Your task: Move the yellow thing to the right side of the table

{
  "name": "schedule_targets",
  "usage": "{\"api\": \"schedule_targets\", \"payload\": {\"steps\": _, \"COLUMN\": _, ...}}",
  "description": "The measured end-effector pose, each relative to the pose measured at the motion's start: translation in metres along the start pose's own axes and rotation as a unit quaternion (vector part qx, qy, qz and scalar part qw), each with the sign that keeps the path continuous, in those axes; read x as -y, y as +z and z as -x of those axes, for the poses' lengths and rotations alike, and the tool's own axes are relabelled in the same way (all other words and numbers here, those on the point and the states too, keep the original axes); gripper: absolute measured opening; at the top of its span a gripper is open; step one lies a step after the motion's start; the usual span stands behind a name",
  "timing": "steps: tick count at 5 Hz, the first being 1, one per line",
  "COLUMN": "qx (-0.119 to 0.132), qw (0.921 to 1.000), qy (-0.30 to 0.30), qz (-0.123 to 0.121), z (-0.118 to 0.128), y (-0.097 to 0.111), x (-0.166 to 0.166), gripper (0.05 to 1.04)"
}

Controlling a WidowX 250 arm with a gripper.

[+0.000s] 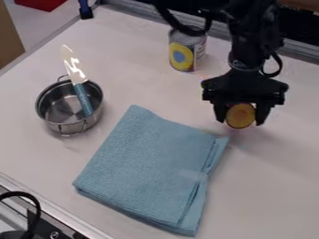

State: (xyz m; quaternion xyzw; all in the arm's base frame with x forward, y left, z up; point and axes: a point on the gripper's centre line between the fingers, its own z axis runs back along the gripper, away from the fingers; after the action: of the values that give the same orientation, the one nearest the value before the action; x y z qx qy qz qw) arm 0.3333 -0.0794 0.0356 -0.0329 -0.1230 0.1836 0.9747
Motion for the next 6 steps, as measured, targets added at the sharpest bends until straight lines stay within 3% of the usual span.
{"api": "schedule_targets", "payload": {"steps": 1, "qx": -0.005, "qw": 0.9999, "qy": -0.006, "qz": 0.009, "z": 0.004, "y": -0.002, "x": 0.002, "gripper": 0.774}}
{"api": "schedule_targets", "payload": {"steps": 2, "qx": -0.029, "qw": 0.9996, "qy": -0.007, "qz": 0.000, "z": 0.008, "y": -0.003, "x": -0.004, "gripper": 0.821}}
{"api": "schedule_targets", "payload": {"steps": 3, "qx": -0.030, "qw": 0.9995, "qy": -0.008, "qz": -0.004, "z": 0.008, "y": -0.003, "x": -0.005, "gripper": 1.001}}
{"api": "schedule_targets", "payload": {"steps": 5, "qx": -0.039, "qw": 0.9992, "qy": 0.007, "qz": -0.001, "z": 0.006, "y": 0.000, "x": -0.011, "gripper": 0.999}}
{"api": "schedule_targets", "payload": {"steps": 6, "qx": -0.046, "qw": 0.9987, "qy": 0.019, "qz": 0.012, "z": 0.003, "y": 0.013, "x": -0.015, "gripper": 0.999}}
